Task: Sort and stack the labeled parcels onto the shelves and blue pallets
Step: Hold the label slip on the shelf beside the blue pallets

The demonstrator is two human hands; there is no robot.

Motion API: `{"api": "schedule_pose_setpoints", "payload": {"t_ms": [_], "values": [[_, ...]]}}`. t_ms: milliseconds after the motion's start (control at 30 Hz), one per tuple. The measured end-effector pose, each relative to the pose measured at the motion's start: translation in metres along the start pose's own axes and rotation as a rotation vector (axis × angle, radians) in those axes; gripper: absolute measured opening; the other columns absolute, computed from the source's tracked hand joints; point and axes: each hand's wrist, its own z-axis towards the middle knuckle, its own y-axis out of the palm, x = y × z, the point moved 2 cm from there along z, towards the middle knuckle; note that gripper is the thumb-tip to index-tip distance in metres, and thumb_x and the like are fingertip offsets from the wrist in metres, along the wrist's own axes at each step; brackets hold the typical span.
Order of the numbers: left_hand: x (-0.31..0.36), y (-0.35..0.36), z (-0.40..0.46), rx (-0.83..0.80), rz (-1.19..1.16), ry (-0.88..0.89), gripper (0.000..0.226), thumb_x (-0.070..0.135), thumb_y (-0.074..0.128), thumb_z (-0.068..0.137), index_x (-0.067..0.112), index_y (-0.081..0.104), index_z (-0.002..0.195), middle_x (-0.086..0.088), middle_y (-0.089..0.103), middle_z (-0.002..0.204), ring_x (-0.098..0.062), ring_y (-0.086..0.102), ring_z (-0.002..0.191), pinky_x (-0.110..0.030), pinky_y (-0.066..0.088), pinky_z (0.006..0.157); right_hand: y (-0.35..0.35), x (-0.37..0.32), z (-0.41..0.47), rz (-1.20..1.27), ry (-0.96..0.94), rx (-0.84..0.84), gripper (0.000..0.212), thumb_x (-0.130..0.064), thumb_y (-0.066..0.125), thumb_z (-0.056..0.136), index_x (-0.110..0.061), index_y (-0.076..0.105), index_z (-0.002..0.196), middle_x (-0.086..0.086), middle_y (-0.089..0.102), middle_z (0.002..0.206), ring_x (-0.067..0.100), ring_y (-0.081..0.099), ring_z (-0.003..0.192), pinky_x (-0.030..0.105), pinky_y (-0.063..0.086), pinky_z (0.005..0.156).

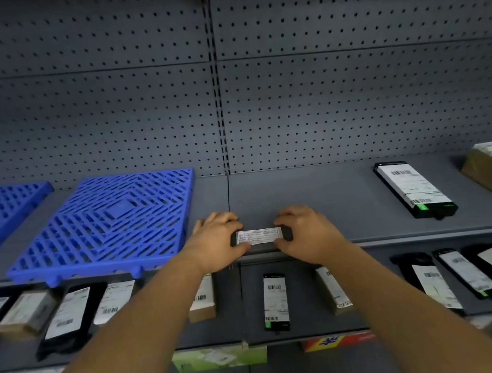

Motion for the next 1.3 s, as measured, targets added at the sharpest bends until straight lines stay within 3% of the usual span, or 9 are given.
{"api": "schedule_pose_setpoints", "payload": {"t_ms": [267,933,1200,1300], "values": [[0.005,-0.001,0.003,0.005,-0.014,-0.015,0.048,0.051,0.055,0.090,0.028,0.053,0.133,0.011,0.042,0.140,-0.012,0.029,0.132,-0.035,0.020,0.107,0.001,-0.001,0.009,0.001,-0.040,-0.042,0.044,-0.044,0.061,0.085,-0.027,0.061,0.125,-0.003,0.042,0.144,0.019,0.034,0.133,0.040,0.026,0.110],[0.005,-0.008,0.007,0.046,-0.004,0.021,0.064,0.057,0.062,0.083,0.029,0.047,0.138,0.011,0.038,0.144,-0.010,0.025,0.135,-0.036,0.018,0.110,-0.004,0.004,0.006,0.106,-0.110,0.092,0.040,-0.038,0.068,0.082,-0.022,0.065,0.118,-0.004,0.051,0.134,0.016,0.043,0.124,0.038,0.033,0.106],[-0.003,-0.014,0.000,0.094,-0.052,0.033,0.047,0.052,0.066,0.083,0.032,0.058,0.125,0.012,0.042,0.141,-0.008,0.028,0.132,-0.034,0.019,0.108,-0.005,-0.006,0.008,0.122,-0.144,0.130,0.038,-0.035,0.069,0.082,-0.021,0.065,0.117,-0.006,0.052,0.133,0.014,0.043,0.123,0.030,0.030,0.103],[-0.008,-0.020,-0.004,0.117,-0.049,0.033,0.044,0.051,0.066,0.082,0.032,0.059,0.122,0.013,0.043,0.139,-0.008,0.028,0.131,-0.033,0.018,0.108,-0.005,-0.013,0.013,0.152,-0.162,0.136,0.036,-0.034,0.070,0.081,-0.021,0.066,0.114,-0.006,0.053,0.131,0.014,0.046,0.122,0.034,0.035,0.104]]}}
